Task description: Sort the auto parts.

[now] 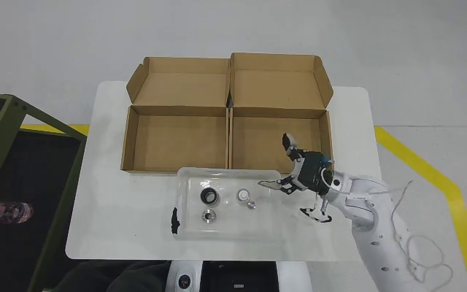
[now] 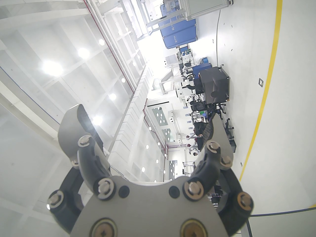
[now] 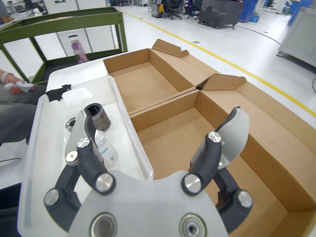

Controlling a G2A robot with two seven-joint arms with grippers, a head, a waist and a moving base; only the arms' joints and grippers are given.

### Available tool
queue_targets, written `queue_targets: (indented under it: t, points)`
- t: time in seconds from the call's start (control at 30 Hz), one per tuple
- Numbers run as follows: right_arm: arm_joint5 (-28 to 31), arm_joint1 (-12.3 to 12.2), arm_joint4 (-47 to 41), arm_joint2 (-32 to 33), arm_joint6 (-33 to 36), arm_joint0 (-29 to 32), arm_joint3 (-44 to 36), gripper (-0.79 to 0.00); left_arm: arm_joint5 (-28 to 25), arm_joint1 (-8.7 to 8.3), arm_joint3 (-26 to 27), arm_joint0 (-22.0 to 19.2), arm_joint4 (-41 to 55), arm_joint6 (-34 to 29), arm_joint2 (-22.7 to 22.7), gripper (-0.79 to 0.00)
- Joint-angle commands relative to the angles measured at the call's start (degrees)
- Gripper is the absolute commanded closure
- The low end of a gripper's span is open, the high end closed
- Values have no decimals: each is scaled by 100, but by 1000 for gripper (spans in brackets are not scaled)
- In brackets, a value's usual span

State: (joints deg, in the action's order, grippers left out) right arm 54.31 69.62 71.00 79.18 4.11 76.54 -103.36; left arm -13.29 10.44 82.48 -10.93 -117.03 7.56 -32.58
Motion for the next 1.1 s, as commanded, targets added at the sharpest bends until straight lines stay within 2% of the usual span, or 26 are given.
queue_targets:
  t: [0.0, 0.4, 0.83, 1.07]
  points:
    - [70, 6, -90, -179, 95, -138, 49, -785, 0, 0, 0, 0, 0, 0, 0, -785]
    - [369, -56, -146, -1036, 817, -499, -51, -785, 0, 0, 0, 0, 0, 0, 0, -785]
    - [369, -406, 440, -1879, 1244, -796, -376, -785, 0, 0, 0, 0, 0, 0, 0, -785]
    - [369, -621, 644, -2012, 1277, -820, -357, -785, 0, 0, 0, 0, 0, 0, 0, -785]
